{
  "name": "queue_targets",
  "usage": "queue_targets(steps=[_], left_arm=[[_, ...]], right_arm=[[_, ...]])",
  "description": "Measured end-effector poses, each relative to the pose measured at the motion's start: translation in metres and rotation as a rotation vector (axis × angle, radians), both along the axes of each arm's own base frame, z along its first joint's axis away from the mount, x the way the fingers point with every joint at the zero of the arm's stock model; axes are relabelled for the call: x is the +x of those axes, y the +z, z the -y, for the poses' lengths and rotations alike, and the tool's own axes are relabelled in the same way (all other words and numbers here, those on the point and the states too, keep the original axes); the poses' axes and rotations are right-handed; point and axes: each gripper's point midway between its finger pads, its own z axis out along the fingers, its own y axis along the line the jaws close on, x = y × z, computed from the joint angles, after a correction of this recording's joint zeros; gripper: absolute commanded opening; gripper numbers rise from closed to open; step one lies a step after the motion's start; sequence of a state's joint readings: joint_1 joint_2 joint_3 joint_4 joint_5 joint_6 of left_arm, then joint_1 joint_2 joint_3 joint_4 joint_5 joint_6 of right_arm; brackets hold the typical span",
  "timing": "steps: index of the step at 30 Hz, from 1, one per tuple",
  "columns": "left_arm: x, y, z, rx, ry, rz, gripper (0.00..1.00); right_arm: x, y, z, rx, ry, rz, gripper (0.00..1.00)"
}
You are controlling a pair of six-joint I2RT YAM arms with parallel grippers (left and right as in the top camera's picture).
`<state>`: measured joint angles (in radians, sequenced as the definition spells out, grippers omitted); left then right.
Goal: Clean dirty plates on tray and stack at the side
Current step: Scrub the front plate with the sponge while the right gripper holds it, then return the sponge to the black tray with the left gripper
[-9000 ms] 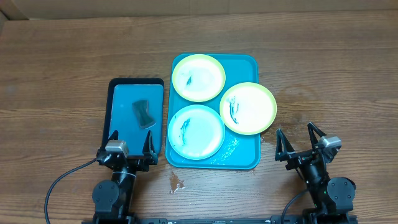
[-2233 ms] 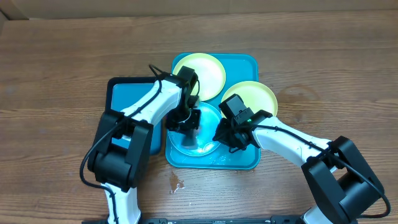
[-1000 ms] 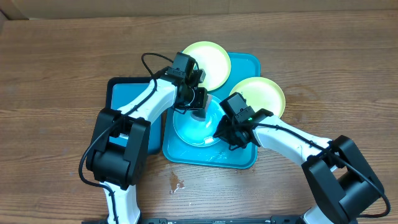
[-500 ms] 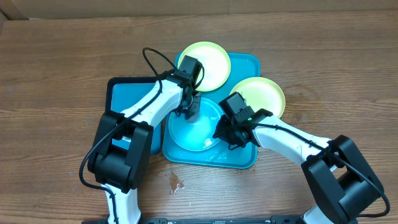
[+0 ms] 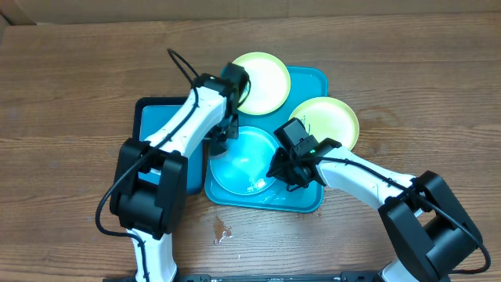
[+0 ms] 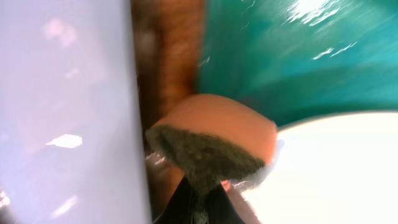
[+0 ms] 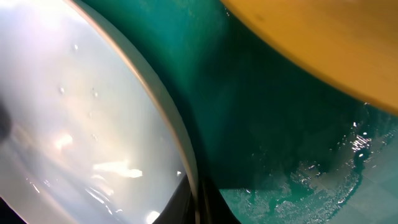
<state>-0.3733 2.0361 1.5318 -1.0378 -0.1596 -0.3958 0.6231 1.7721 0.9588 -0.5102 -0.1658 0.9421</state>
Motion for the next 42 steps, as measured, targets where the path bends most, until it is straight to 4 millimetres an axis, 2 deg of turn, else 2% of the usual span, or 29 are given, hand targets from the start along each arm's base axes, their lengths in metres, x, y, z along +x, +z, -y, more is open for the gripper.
queue_targets(steps=[3,4,7,8,11,15,20,24,28,34,39,42], left_arm=[[0.014,-0.002,0.029,-0.174,-0.045,0.031,0.04],[0.019,-0.001,0.044,-0.253,-0.078,0.048,0.04],[0.018,-0.002,0.077,-0.41,-0.161,0.055,0.04],[0.014,-0.004,0.088,-0.461,-0.192,0.046,0.04],[-0.006,-0.011,0.106,-0.539,-0.242,-0.01,0.04],[-0.038,-0.021,0.112,-0.598,-0.271,-0.116,0.04],[-0.059,-0.026,0.1,-0.559,-0.256,-0.206,0.04],[-0.065,-0.031,0.076,-0.425,-0.19,-0.238,0.04],[-0.066,-0.031,0.036,-0.23,-0.067,-0.242,0.04],[-0.061,-0.024,-0.014,-0.057,0.05,-0.238,0.04],[-0.048,-0.007,-0.016,-0.05,0.069,-0.191,0.04],[-0.04,0.013,-0.019,-0.073,0.085,-0.13,0.04]], right_arm=[[0.0,0.0,0.0,0.001,0.0,-0.002,0.04],[-0.001,0.0,0.0,0.0,0.0,-0.003,0.04],[-0.001,0.0,0.0,0.0,0.0,-0.004,0.04],[-0.001,0.0,0.0,0.0,-0.001,-0.004,0.04],[-0.001,0.0,0.0,-0.001,0.0,-0.005,0.04],[-0.001,0.0,0.0,-0.001,0.0,-0.006,0.04],[-0.001,0.0,0.001,-0.001,0.0,-0.006,0.04],[-0.002,0.0,0.0,-0.001,0.002,-0.007,0.04],[-0.002,0.0,0.0,0.0,0.002,-0.008,0.04],[-0.002,0.0,0.0,0.002,0.005,-0.008,0.04],[-0.003,0.0,-0.002,0.008,0.008,-0.01,0.04],[-0.003,0.0,-0.001,0.007,0.008,-0.011,0.04]])
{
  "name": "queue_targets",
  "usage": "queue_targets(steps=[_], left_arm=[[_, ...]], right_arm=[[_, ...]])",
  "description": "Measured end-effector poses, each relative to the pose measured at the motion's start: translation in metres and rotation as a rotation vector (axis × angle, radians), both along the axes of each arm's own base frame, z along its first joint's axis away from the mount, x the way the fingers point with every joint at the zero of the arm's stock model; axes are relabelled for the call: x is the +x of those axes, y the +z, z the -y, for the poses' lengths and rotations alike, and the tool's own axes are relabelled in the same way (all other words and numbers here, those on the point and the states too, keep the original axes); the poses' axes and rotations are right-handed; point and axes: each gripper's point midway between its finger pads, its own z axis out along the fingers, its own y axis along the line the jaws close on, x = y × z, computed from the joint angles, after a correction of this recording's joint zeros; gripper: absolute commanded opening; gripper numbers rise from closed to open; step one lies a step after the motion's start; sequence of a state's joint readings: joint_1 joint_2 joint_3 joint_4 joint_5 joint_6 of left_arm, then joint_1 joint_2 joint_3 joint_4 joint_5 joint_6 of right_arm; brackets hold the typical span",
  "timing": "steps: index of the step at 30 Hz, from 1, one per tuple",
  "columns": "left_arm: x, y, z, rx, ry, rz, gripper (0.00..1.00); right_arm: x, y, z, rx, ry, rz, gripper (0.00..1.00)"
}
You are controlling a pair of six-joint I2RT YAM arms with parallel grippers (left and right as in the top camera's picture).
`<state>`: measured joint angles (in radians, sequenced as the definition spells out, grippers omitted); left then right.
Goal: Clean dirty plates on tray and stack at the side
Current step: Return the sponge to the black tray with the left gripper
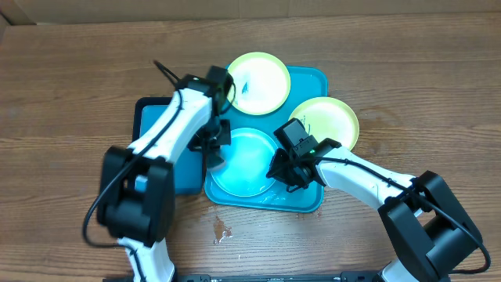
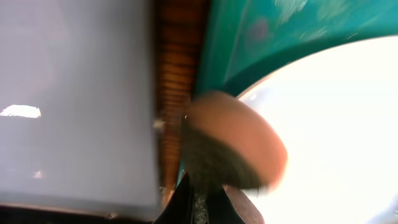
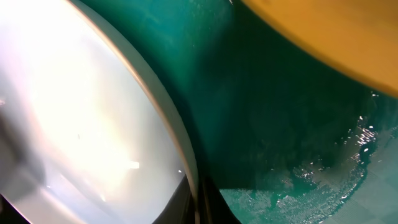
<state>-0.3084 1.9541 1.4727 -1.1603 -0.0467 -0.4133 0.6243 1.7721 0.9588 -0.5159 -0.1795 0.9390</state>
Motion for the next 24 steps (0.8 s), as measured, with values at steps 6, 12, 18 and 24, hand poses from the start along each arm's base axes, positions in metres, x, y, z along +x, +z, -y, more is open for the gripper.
queue_targets(steps=[6,12,18,24], left_arm=[[0.016,0.047,-0.047,0.019,0.116,0.131,0.04],[0.029,0.042,-0.108,0.028,0.283,0.158,0.04],[0.038,0.029,-0.109,-0.007,0.224,0.166,0.23],[0.031,0.028,-0.106,-0.023,0.179,0.13,0.41]], right_arm=[[0.0,0.0,0.0,0.0,0.0,-0.001,0.04],[0.0,0.0,0.0,0.001,0.0,0.002,0.04],[0.001,0.0,0.0,0.001,0.003,0.004,0.04],[-0.005,0.003,0.006,-0.048,0.094,-0.003,0.04]])
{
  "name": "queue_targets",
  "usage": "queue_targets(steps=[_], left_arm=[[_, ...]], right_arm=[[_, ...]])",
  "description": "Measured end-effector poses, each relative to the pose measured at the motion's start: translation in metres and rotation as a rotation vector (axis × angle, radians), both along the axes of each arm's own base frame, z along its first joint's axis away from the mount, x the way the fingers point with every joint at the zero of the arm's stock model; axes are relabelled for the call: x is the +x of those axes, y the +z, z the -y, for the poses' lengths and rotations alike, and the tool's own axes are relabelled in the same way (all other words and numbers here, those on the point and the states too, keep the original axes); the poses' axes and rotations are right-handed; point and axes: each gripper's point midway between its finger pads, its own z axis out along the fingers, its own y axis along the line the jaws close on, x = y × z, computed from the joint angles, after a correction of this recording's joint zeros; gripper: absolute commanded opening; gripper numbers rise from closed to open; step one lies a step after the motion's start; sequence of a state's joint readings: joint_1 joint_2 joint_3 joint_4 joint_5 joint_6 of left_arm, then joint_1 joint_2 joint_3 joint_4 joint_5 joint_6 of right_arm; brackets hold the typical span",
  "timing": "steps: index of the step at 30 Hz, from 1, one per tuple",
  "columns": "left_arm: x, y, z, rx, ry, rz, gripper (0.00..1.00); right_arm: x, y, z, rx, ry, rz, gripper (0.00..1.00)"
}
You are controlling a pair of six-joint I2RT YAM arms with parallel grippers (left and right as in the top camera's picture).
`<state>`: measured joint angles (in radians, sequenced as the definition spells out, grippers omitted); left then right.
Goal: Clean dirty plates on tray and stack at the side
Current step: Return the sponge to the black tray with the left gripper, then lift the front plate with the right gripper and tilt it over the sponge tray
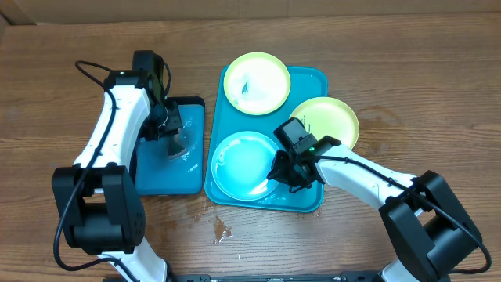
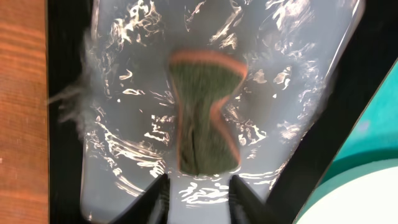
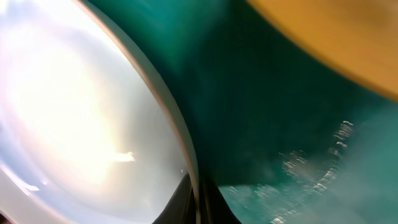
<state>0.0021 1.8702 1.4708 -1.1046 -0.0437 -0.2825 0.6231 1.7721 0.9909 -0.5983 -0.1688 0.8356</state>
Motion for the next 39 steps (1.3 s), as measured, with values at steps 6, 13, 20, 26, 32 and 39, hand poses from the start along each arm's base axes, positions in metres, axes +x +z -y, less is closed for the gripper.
queue_targets(steps=[6,13,20,26,32,39], left_arm=[[0.003,0.029,-0.003,-0.063,0.024,0.004,0.59],[0.031,0.144,-0.026,-0.18,0.091,0.315,0.76],[0.002,0.256,-0.02,-0.226,0.059,0.626,0.85],[-0.019,0.283,-0.013,-0.229,0.037,0.698,0.96],[-0.028,0.293,-0.011,-0.223,0.032,0.726,1.0],[-0.031,0.296,-0.011,-0.221,0.031,0.737,1.0]], right_arm=[[0.013,0.038,0.005,-0.104,0.164,0.041,0.04],[0.079,0.135,-0.031,-0.047,0.278,0.334,0.04],[0.122,0.199,-0.088,0.061,0.302,0.677,0.04],[0.12,0.211,-0.145,0.071,0.328,0.851,0.04],[0.111,0.175,-0.17,-0.106,0.382,0.92,0.04],[0.098,0.197,-0.178,-0.335,0.436,1.106,0.04]])
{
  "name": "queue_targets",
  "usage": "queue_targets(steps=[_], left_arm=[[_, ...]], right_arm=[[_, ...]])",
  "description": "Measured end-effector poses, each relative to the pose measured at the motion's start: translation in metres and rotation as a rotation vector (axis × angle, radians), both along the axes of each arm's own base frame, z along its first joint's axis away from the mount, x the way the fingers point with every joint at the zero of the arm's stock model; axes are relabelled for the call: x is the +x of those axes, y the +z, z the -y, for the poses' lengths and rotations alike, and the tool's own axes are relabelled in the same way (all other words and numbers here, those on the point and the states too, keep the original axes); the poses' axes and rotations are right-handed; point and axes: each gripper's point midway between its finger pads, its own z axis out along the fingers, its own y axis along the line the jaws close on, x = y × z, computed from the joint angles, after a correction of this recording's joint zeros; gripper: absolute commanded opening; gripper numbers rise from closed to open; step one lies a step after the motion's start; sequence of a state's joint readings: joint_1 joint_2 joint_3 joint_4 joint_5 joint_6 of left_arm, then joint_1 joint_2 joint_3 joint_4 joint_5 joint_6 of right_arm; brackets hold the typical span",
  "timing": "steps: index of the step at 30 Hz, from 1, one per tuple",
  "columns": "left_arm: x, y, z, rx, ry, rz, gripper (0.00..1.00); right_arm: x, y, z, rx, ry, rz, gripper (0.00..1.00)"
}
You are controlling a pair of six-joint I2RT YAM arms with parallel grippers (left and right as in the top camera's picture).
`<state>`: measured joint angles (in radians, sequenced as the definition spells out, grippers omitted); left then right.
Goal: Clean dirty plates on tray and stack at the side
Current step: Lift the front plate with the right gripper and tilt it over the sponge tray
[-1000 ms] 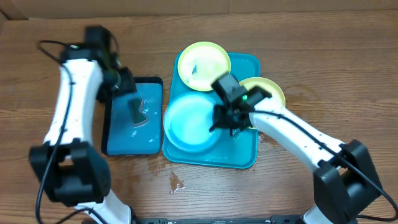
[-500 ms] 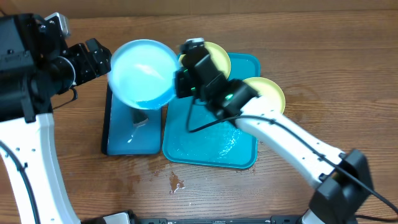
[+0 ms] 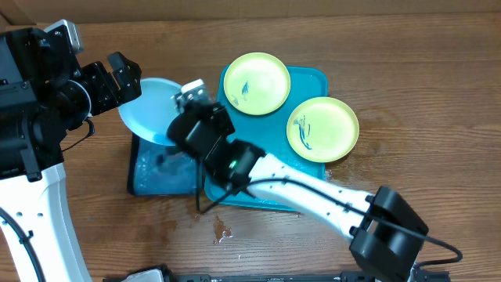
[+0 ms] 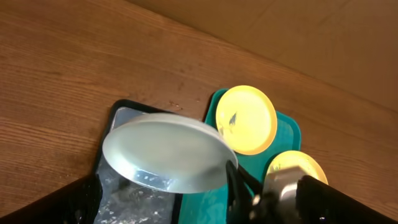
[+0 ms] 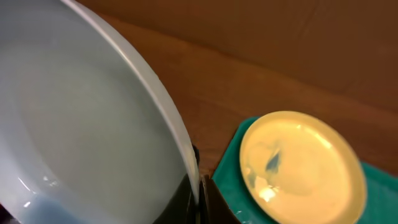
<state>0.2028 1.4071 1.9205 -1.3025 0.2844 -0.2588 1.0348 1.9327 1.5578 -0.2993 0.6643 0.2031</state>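
My right gripper [image 5: 198,194] is shut on the rim of the pale blue plate [image 3: 150,110], holding it tilted in the air over the dark water tub [image 3: 149,184]. The right arm reaches across the teal tray [image 3: 315,78], where two yellow-green plates [image 3: 254,81] [image 3: 322,129] lie with dark smears on them. My left gripper [image 3: 117,76] hangs open and empty, high up at the far left, beyond the plate's left edge. From up there the left wrist view looks down on the blue plate [image 4: 165,152]. I cannot make out the sponge.
Water glints in the tub [image 4: 134,196], which sits against the tray's left side. A few drops lie on the wooden table [image 3: 221,232] in front of the tray. Bare wood lies right of the tray and along the back.
The right gripper held the blue plate's rim down in the tray; now the plate is lifted to the left, over the tub. The left gripper, open low over the tub, is now high at far left.
The left gripper was shut on the sponge beside the blue plate in the tray, while the right held the plate's rim. The sponge then lay in the tub under the open left gripper. Now the right gripper holds the plate above the tub.
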Motion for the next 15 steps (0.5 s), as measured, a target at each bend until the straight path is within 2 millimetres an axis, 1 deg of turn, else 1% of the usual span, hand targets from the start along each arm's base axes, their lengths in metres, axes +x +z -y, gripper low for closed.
queue_targets(steps=[3,7,12,15], left_arm=[[0.0,0.0,0.0,0.0,0.0,0.0,1.0],[0.0,0.0,0.0,0.0,0.0,0.0,1.0],[0.0,0.0,0.0,0.0,0.0,0.0,1.0],[0.0,0.0,0.0,0.0,0.0,0.0,1.0]], right_arm=[[-0.012,0.01,-0.002,-0.092,-0.019,0.087,0.04],[-0.024,0.022,-0.002,-0.169,-0.048,0.169,0.04],[-0.031,0.032,0.004,-0.237,-0.095,0.231,0.04],[-0.032,0.035,0.009,-0.261,-0.124,0.253,0.04]])
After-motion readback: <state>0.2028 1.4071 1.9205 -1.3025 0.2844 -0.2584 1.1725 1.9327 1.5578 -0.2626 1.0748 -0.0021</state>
